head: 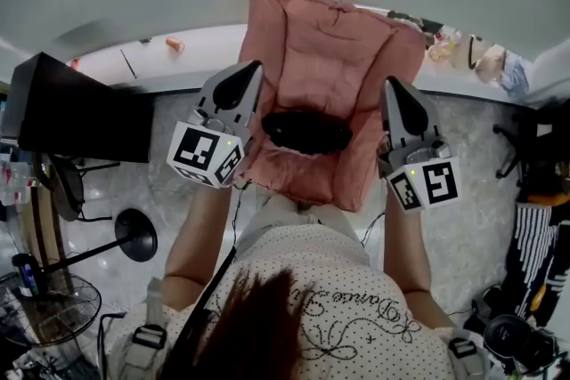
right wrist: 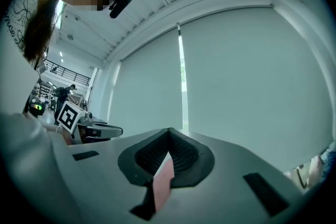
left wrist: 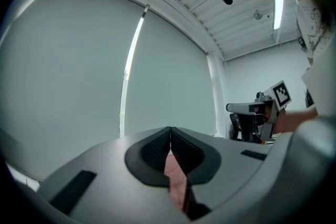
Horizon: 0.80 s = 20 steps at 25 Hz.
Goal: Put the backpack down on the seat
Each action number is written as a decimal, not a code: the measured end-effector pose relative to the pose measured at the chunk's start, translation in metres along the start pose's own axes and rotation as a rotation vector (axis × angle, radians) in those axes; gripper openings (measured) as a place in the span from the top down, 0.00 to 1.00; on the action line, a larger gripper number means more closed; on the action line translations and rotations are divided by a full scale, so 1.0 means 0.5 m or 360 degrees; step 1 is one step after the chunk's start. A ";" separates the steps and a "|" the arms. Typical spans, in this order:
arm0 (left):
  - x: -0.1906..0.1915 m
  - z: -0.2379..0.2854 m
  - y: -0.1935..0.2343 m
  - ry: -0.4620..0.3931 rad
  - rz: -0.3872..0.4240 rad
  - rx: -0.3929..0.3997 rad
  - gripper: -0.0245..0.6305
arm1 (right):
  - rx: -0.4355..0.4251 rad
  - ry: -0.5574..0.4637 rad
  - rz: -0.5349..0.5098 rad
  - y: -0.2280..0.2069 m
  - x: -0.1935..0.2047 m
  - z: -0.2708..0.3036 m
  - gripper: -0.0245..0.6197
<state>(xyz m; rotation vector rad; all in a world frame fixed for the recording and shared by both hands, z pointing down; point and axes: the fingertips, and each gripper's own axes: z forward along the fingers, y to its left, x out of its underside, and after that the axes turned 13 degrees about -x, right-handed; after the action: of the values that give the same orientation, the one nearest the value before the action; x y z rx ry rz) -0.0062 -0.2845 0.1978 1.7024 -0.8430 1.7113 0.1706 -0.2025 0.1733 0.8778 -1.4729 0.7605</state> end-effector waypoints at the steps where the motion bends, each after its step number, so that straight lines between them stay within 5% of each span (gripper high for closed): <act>1: 0.002 -0.001 0.000 0.0001 0.0000 -0.0001 0.96 | -0.0001 0.0004 -0.0001 0.002 0.002 0.000 0.95; 20: 0.024 0.010 0.001 0.0037 -0.0017 0.0018 0.96 | 0.0044 0.0028 0.0018 -0.007 0.014 -0.005 0.95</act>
<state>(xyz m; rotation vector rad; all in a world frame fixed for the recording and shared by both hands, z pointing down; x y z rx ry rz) -0.0036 -0.2893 0.2095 1.6878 -0.8141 1.7286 0.1746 -0.2029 0.1806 0.8823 -1.4562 0.7971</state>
